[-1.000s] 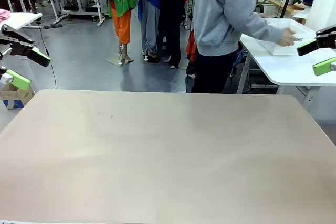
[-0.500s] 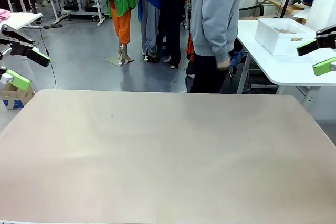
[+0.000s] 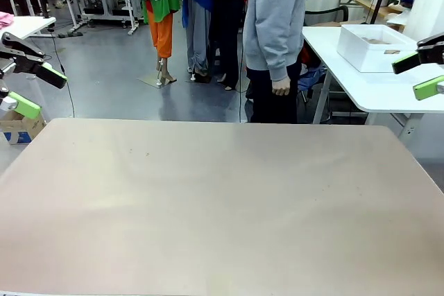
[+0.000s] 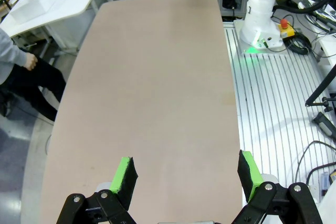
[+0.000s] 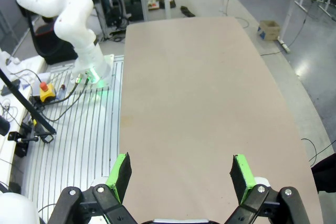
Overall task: Stack the cups and store them in the basket.
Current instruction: Place the stack of Reusable plastic cups into the Pantry Basket.
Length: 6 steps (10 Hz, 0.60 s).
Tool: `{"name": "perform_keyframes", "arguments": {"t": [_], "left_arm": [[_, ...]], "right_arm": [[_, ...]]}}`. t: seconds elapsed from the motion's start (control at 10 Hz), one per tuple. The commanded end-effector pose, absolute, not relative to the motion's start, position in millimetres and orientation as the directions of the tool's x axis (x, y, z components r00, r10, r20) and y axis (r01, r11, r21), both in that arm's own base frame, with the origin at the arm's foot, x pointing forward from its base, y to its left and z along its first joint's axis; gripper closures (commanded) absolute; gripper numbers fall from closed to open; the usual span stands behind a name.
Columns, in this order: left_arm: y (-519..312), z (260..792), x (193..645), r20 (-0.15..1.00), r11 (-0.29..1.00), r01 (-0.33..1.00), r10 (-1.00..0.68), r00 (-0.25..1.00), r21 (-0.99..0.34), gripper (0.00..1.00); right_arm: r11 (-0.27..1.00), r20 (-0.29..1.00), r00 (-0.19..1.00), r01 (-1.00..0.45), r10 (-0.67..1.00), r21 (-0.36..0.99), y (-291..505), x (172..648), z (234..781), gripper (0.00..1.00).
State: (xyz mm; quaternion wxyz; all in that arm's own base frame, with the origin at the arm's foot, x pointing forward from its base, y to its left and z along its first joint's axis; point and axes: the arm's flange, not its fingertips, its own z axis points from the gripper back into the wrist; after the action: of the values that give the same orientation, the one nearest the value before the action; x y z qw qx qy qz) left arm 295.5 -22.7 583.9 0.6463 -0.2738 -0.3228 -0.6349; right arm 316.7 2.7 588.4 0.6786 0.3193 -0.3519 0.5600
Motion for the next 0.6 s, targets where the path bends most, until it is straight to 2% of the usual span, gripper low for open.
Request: {"name": "perform_keyframes", "arguments": {"t": [0.0,0.5], "left_arm": [[-24.2,586.8,296.3,0.771,0.043,0.998,-0.636,-0.009,0.047,0.00],[-24.2,586.8,296.3,0.771,0.043,0.998,-0.636,-0.009,0.047,0.00]], "right_arm": [[0.163,0.847,0.115,-0.986,0.519,0.034,3.5,317.7,590.9,0.00],[0.163,0.847,0.115,-0.986,0.519,0.034,3.5,317.7,590.9,0.00]]}}
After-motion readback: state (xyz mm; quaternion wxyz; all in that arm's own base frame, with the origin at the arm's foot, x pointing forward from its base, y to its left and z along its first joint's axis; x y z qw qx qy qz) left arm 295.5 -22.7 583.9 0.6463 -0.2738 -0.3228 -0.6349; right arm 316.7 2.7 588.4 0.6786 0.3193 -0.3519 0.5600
